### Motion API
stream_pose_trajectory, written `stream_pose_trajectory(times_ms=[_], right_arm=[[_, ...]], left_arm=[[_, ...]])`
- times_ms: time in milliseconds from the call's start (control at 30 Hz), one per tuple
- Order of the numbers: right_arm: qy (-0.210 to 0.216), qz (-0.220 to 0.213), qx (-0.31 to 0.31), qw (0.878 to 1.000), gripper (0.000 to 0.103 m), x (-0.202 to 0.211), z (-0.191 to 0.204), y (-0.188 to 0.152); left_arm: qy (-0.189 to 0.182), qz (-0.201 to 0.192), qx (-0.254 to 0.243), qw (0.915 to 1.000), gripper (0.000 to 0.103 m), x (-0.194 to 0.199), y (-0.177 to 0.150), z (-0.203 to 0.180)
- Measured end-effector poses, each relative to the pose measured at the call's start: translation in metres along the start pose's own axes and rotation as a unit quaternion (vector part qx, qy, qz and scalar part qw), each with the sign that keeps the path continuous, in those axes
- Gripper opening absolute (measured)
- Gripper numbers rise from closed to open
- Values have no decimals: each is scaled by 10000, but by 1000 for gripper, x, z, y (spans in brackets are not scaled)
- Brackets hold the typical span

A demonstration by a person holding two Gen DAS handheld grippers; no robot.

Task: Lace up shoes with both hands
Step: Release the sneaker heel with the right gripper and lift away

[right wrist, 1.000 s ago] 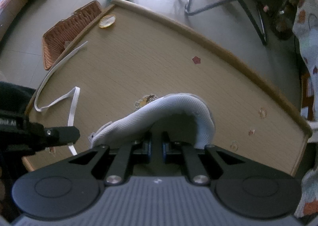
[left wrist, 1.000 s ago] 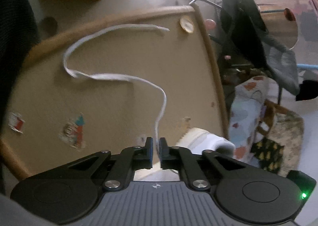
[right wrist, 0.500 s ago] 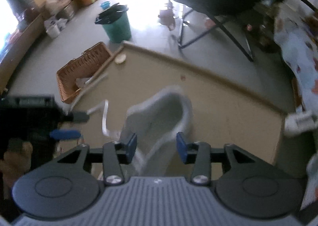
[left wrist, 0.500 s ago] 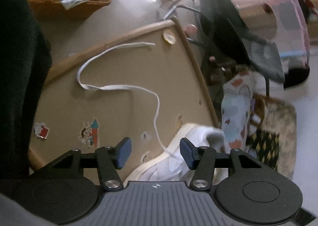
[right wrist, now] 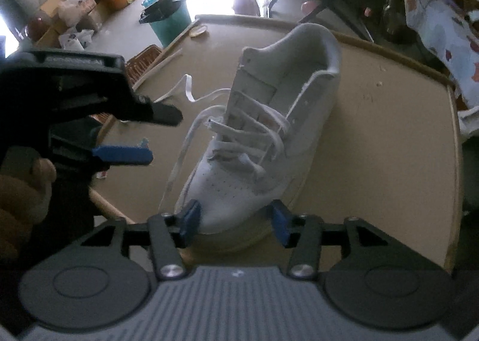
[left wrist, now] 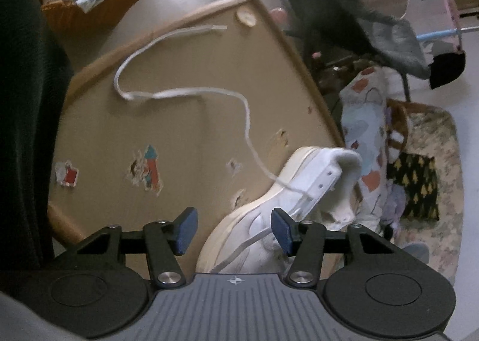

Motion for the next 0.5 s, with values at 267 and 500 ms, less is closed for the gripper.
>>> stream_pose_trajectory(times_ms=[267,500], right_arm=[[-403,-281,-388,9980,57,-6,-31,14],[-595,-326,-241,9974,57,-16,-37,33]], left_arm=[[22,315,-23,9995,56,-23,-3,2],[-89,486,-125,9987,56,-34,-7,-1]])
Point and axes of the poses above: each gripper's, at about its wrist camera, not at the fingertips, and x roughly against the way its jaws point, z to its left, y to its top, the point moved 4 cm from there along -x, roughly the way its jaws point
